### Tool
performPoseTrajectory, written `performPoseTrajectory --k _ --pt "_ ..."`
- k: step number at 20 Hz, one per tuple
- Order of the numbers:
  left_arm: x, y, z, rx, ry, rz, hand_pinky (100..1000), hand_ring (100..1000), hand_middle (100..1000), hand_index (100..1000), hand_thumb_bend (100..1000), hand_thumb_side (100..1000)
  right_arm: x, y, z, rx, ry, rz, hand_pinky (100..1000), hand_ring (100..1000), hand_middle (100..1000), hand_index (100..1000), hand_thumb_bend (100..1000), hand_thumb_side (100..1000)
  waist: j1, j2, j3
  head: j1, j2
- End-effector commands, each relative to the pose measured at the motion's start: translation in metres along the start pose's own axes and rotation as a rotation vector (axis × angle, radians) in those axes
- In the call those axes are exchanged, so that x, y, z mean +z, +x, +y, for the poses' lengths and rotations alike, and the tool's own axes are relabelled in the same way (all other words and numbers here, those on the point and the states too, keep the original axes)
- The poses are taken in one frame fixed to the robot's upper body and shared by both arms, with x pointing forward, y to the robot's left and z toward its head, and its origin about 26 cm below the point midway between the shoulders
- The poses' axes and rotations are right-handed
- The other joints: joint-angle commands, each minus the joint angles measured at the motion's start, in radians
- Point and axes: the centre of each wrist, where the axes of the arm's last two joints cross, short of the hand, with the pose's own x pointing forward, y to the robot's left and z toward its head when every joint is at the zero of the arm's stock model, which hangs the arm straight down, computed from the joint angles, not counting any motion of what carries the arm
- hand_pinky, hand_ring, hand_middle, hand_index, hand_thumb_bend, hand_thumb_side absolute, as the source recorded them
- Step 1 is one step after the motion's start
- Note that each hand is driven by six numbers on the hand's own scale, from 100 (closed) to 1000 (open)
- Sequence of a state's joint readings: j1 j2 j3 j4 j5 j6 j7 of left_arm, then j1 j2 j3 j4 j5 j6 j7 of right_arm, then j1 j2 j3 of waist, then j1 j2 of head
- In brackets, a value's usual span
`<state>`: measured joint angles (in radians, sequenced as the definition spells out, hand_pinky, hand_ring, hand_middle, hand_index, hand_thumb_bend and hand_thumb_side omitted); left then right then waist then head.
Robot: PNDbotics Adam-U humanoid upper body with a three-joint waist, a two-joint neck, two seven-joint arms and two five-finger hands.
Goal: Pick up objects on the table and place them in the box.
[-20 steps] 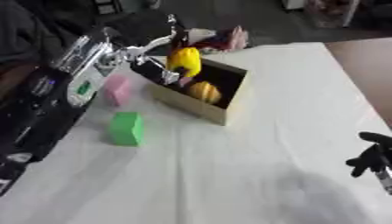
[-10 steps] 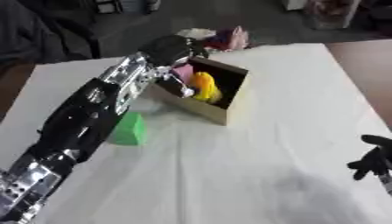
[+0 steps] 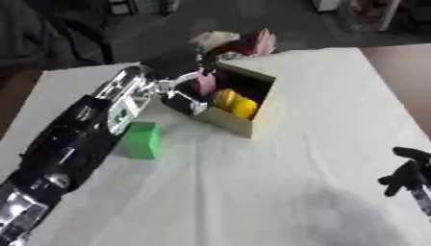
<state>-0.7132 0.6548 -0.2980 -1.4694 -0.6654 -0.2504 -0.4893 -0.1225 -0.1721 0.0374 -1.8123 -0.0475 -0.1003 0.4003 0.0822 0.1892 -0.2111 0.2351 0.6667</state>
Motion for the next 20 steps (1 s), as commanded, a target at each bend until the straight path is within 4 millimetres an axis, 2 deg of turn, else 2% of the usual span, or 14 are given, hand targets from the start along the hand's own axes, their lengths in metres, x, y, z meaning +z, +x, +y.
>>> performPoseTrajectory --k 1,5,13,18,20 --pt "0.036 -0.004 0.024 -0.028 -0.062 0.04 819 759 774 872 266 318 0.001 0.004 -0.006 0.029 -0.006 -0.005 688 474 489 837 100 417 0.0 -0.014 0.005 -0.004 -0.004" --pt "0.055 -0.01 0.002 0.0 -0.143 0.141 825 770 790 878 301 335 0.001 0.004 -0.006 0.034 -0.006 -0.001 688 473 489 837 100 415 -0.002 -0.012 0.011 -0.005 -0.004" --pt "0.058 -0.028 -0.037 0.05 -0.167 0.267 831 774 796 880 298 363 0.003 0.002 -0.007 0.038 -0.013 0.002 688 472 489 837 100 411 -0.011 -0.009 0.014 -0.012 -0.01" --pt "0.058 -0.036 -0.046 0.054 -0.206 0.284 843 790 816 896 324 462 0.002 0.002 -0.007 0.038 -0.013 0.001 688 472 489 838 100 411 -0.012 -0.008 0.012 -0.02 -0.013" --pt "0.058 -0.04 -0.049 0.05 -0.226 0.297 846 796 824 908 370 558 0.002 0.002 -0.007 0.038 -0.012 0.001 688 472 489 838 100 412 -0.011 -0.008 0.012 -0.021 -0.014"
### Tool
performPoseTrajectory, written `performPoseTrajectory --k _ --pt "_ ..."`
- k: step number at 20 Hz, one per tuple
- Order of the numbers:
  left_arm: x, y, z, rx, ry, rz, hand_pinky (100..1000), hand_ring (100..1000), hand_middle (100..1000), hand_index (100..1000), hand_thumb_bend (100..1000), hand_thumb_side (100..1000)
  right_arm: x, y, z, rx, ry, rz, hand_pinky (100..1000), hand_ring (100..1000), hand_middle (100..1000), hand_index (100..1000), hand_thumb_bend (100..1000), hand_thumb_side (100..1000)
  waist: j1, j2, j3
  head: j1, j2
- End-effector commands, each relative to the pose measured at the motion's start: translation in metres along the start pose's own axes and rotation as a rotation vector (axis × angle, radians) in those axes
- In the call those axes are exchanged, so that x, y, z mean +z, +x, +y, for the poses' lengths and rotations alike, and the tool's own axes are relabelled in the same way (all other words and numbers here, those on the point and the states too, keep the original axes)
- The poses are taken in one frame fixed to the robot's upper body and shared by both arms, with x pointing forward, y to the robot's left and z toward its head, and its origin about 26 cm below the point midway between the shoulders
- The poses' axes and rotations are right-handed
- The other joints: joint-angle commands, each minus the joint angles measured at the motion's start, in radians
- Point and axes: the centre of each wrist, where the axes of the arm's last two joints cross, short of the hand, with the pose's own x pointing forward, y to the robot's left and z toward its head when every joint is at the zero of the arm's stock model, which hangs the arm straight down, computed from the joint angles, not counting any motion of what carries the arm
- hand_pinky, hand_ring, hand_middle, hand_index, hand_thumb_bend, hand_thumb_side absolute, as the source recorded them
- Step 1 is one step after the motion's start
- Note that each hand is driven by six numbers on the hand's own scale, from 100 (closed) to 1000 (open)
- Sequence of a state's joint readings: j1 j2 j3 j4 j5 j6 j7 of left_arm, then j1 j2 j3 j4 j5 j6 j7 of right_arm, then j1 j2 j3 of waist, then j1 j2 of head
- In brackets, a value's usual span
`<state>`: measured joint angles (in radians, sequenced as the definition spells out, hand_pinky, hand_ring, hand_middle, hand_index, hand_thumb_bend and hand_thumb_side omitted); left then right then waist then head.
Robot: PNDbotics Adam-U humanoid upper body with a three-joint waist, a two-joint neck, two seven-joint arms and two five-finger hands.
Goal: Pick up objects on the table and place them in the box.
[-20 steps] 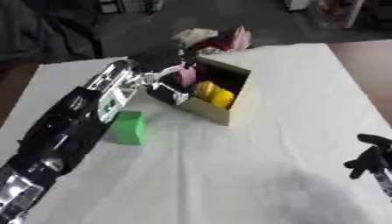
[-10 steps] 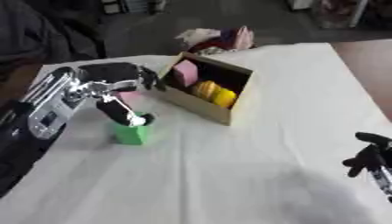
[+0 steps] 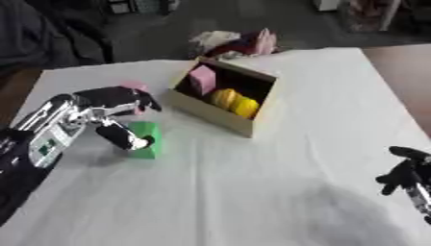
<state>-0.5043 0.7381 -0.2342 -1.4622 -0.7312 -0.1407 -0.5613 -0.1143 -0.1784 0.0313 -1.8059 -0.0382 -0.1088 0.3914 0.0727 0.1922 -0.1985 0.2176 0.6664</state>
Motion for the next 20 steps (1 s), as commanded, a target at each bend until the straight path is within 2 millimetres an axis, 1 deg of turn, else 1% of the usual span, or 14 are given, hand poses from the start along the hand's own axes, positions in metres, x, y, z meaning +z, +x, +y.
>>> performPoseTrajectory --k 1,3,6,7,8,9,10,11,12,13,14,15,17,20 --pt "0.004 -0.011 0.009 -0.029 0.002 0.038 848 798 828 913 399 610 -0.002 0.005 -0.005 0.024 0.003 -0.011 688 472 489 838 100 412 -0.001 -0.012 -0.001 -0.005 -0.014" --pt "0.003 -0.015 0.006 -0.034 -0.012 0.052 851 804 835 919 435 624 -0.002 0.005 -0.005 0.024 0.004 -0.012 688 472 489 838 100 412 -0.001 -0.012 -0.002 -0.007 -0.015" --pt "0.0 -0.02 0.001 -0.045 -0.026 0.081 849 804 838 920 453 564 -0.002 0.005 -0.005 0.024 0.003 -0.011 688 472 489 838 100 412 -0.001 -0.011 -0.003 -0.006 -0.015" --pt "-0.001 -0.021 -0.001 -0.047 -0.026 0.091 846 801 834 915 461 478 -0.002 0.005 -0.005 0.024 0.003 -0.011 688 472 489 838 100 412 -0.001 -0.011 -0.003 -0.007 -0.015" --pt "-0.002 -0.022 -0.003 -0.048 -0.027 0.101 844 798 830 911 465 451 -0.002 0.005 -0.005 0.024 0.004 -0.011 688 472 489 838 100 412 -0.001 -0.011 -0.003 -0.007 -0.015" --pt "-0.003 -0.023 -0.007 -0.051 -0.035 0.106 833 780 808 898 466 399 -0.002 0.005 -0.005 0.024 0.005 -0.011 688 472 489 838 100 412 -0.001 -0.011 -0.003 -0.007 -0.015" --pt "-0.004 -0.023 -0.01 -0.053 -0.05 0.105 828 769 796 890 449 403 -0.002 0.004 -0.005 0.024 0.005 -0.011 688 472 489 838 100 412 -0.001 -0.01 -0.003 -0.008 -0.015" --pt "-0.004 -0.024 -0.011 -0.058 -0.059 0.104 785 698 722 836 386 405 -0.002 0.004 -0.005 0.024 0.005 -0.01 688 471 489 838 100 412 -0.001 -0.01 -0.004 -0.008 -0.015" --pt "-0.004 -0.024 -0.011 -0.063 -0.059 0.102 771 676 697 820 365 400 -0.002 0.004 -0.005 0.024 0.004 -0.009 688 471 489 838 100 412 -0.001 -0.01 -0.004 -0.008 -0.014" --pt "-0.003 -0.023 -0.009 -0.065 -0.045 0.101 710 581 584 739 281 371 -0.002 0.004 -0.005 0.025 0.003 -0.009 688 471 489 838 100 411 -0.001 -0.01 -0.003 -0.008 -0.014" --pt "-0.002 -0.023 -0.006 -0.065 -0.02 0.1 697 559 558 717 262 362 -0.001 0.004 -0.005 0.025 0.003 -0.008 688 471 489 838 100 411 -0.001 -0.01 -0.003 -0.008 -0.014" --pt "0.0 -0.021 -0.001 -0.065 0.01 0.095 675 507 492 661 223 345 -0.001 0.004 -0.005 0.026 0.003 -0.007 688 471 489 838 100 408 -0.001 -0.011 -0.003 -0.008 -0.013" --pt "0.005 -0.017 0.015 -0.071 0.082 0.073 665 468 432 603 178 322 -0.001 0.003 -0.005 0.026 0.003 -0.003 688 471 489 838 100 413 -0.001 -0.012 -0.003 -0.008 -0.014" --pt "0.015 -0.005 0.053 -0.083 0.217 0.024 664 466 424 599 147 296 0.0 0.003 -0.005 0.026 0.004 -0.001 688 471 489 838 100 413 0.0 -0.014 -0.001 -0.006 -0.011"
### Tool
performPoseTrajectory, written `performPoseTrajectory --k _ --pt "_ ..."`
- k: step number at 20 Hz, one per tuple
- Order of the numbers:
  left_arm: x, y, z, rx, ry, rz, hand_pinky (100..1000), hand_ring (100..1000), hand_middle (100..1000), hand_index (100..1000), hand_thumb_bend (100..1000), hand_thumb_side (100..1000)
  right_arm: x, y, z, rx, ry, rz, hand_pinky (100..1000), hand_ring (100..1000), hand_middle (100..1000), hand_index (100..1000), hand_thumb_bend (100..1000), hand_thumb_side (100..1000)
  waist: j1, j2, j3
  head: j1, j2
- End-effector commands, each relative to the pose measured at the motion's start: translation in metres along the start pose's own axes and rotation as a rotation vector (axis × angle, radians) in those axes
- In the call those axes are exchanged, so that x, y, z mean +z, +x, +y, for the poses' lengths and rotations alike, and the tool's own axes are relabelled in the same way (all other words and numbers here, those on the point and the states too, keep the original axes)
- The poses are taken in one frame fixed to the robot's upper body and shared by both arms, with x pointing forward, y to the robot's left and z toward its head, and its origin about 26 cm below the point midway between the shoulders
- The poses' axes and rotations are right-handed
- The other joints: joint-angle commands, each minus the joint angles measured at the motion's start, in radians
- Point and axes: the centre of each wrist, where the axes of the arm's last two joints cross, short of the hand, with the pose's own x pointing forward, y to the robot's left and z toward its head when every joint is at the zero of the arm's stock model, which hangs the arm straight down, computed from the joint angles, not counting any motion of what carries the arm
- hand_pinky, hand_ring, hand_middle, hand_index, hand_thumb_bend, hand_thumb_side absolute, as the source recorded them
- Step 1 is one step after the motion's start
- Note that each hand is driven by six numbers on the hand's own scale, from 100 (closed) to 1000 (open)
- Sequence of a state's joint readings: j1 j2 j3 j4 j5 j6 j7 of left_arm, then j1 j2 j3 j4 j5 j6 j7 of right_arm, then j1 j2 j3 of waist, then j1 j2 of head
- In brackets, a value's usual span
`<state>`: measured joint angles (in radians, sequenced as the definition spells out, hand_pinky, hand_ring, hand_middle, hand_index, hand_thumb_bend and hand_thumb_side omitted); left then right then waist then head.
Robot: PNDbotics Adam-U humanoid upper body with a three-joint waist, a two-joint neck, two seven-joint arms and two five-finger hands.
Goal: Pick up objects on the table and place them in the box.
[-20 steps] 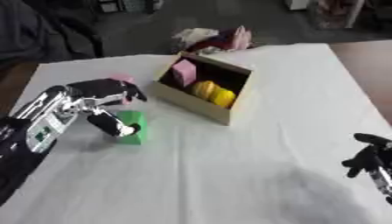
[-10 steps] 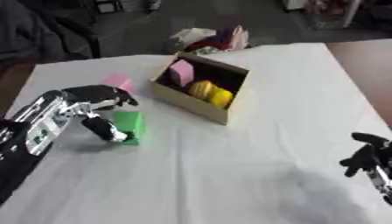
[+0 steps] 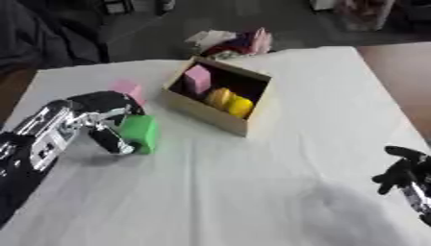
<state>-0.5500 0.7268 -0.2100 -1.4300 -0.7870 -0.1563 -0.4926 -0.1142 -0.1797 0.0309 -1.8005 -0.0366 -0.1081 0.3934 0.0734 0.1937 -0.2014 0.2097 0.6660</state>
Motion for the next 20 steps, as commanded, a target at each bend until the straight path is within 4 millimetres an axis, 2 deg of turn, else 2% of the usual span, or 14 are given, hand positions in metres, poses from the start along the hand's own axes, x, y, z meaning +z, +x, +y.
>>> performPoseTrajectory --k 1,4,7,9,13,16,20 --pt "0.015 0.001 0.052 -0.037 0.163 -0.017 666 472 427 603 143 285 0.0 0.004 -0.005 0.025 0.003 -0.007 688 471 489 838 100 413 -0.001 -0.017 0.002 0.004 -0.009" --pt "0.004 0.012 0.083 -0.024 0.286 -0.031 665 474 437 610 145 266 0.0 0.003 -0.004 0.021 0.012 -0.004 688 471 489 838 100 415 -0.002 -0.021 0.0 0.012 -0.008" --pt "-0.022 0.023 0.093 -0.005 0.357 -0.026 672 486 451 626 179 262 -0.001 0.003 -0.002 0.013 0.022 -0.006 688 470 489 838 100 417 -0.005 -0.022 -0.007 0.021 -0.011" --pt "-0.043 0.029 0.09 -0.008 0.381 -0.008 675 498 463 641 184 262 -0.002 0.003 0.0 0.006 0.027 -0.009 688 470 490 838 100 419 -0.008 -0.021 -0.015 0.03 -0.013" --pt "-0.076 0.037 0.071 -0.023 0.384 0.016 682 532 510 692 206 267 -0.004 0.003 0.002 -0.005 0.036 -0.016 688 470 490 838 100 425 -0.011 -0.016 -0.028 0.048 -0.014" --pt "-0.09 0.042 0.058 -0.024 0.398 0.021 689 547 529 717 229 263 -0.005 0.004 0.003 -0.009 0.04 -0.017 688 470 490 838 100 427 -0.009 -0.014 -0.035 0.081 -0.02" --pt "-0.099 0.047 0.045 -0.05 0.377 0.006 722 609 614 828 319 280 -0.005 0.004 0.004 -0.009 0.043 -0.018 689 470 490 839 100 425 -0.008 -0.015 -0.038 0.12 -0.019"
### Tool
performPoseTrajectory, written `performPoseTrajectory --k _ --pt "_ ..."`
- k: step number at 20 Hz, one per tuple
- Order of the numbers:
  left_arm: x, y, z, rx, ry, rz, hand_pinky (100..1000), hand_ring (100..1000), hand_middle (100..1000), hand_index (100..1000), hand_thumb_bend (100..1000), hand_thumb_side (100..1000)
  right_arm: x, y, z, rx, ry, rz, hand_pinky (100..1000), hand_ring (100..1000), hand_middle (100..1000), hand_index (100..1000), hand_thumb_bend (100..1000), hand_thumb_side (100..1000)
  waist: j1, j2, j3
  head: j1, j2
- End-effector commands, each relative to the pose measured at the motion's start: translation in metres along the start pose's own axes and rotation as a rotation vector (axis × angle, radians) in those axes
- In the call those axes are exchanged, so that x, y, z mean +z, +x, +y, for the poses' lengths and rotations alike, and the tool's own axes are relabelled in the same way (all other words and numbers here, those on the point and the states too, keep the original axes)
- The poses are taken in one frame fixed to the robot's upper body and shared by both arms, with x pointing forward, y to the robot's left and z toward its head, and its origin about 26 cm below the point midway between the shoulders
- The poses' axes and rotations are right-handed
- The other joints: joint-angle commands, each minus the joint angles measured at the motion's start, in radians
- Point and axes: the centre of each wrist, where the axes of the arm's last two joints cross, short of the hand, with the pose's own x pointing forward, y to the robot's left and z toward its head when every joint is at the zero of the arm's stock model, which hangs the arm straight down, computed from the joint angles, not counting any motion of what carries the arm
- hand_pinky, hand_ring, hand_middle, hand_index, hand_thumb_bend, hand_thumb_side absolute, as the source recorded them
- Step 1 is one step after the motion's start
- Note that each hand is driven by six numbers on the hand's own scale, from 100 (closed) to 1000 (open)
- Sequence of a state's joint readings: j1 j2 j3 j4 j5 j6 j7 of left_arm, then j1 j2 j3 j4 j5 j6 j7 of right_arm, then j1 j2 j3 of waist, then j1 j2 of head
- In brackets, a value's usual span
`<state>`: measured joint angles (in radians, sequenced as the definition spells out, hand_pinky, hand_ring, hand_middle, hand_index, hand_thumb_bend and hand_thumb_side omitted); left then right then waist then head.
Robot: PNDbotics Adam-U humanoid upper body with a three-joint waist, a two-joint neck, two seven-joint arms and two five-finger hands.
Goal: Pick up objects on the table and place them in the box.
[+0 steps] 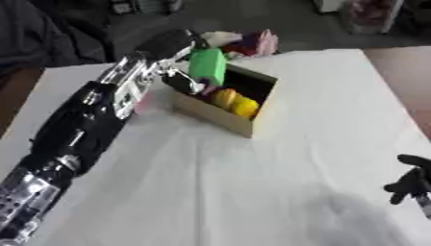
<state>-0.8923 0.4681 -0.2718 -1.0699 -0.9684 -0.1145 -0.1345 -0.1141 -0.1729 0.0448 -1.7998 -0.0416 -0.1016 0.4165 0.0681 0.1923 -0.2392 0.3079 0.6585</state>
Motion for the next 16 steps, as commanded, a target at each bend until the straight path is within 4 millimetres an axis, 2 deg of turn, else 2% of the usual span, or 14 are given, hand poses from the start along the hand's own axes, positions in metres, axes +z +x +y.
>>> performPoseTrajectory --k 1,2,3,4,5,8,12,15,16 --pt "-0.003 -0.001 0.006 -0.042 0.009 -0.012 728 621 630 837 325 282 -0.003 0.005 -0.001 0.009 0.009 -0.019 689 470 490 839 100 425 -0.003 -0.013 0.0 0.026 -0.01" --pt "-0.002 -0.001 0.003 -0.046 -0.011 -0.02 749 668 693 867 334 291 -0.003 0.005 -0.002 0.009 0.008 -0.02 689 470 490 839 100 424 -0.003 -0.013 0.0 0.026 -0.009" --pt "-0.001 -0.002 0.002 -0.049 -0.032 -0.029 755 682 710 874 335 292 -0.003 0.005 -0.002 0.009 0.007 -0.02 689 470 490 839 100 424 -0.003 -0.013 0.001 0.025 -0.009" --pt "0.0 -0.003 0.002 -0.051 -0.055 -0.041 780 727 762 899 303 398 -0.003 0.005 -0.002 0.01 0.005 -0.02 689 470 490 839 100 424 -0.002 -0.013 0.003 0.023 -0.01" --pt "0.003 -0.005 0.004 -0.051 -0.079 -0.058 794 747 785 908 286 435 -0.003 0.005 -0.002 0.011 0.004 -0.019 689 470 490 839 100 424 -0.001 -0.013 0.004 0.021 -0.011" --pt "0.013 -0.011 0.023 -0.049 -0.138 -0.105 825 788 837 927 261 495 -0.002 0.005 -0.004 0.016 -0.003 -0.015 689 469 489 839 100 425 0.001 -0.013 0.011 0.01 -0.009" --pt "0.031 -0.023 0.058 -0.027 -0.166 -0.123 834 800 854 936 253 491 0.0 0.004 -0.005 0.024 -0.008 -0.006 689 469 489 839 100 425 0.005 -0.014 0.022 0.007 -0.001" --pt "0.046 -0.034 0.074 -0.019 -0.182 -0.108 836 803 859 938 265 484 0.001 0.004 -0.006 0.029 -0.01 -0.004 689 469 489 839 100 423 0.006 -0.015 0.027 0.003 -0.001" --pt "0.051 -0.039 0.076 -0.016 -0.188 -0.095 834 801 855 936 278 442 0.001 0.004 -0.006 0.03 -0.012 -0.004 689 469 489 839 100 423 0.006 -0.015 0.028 0.002 -0.002"
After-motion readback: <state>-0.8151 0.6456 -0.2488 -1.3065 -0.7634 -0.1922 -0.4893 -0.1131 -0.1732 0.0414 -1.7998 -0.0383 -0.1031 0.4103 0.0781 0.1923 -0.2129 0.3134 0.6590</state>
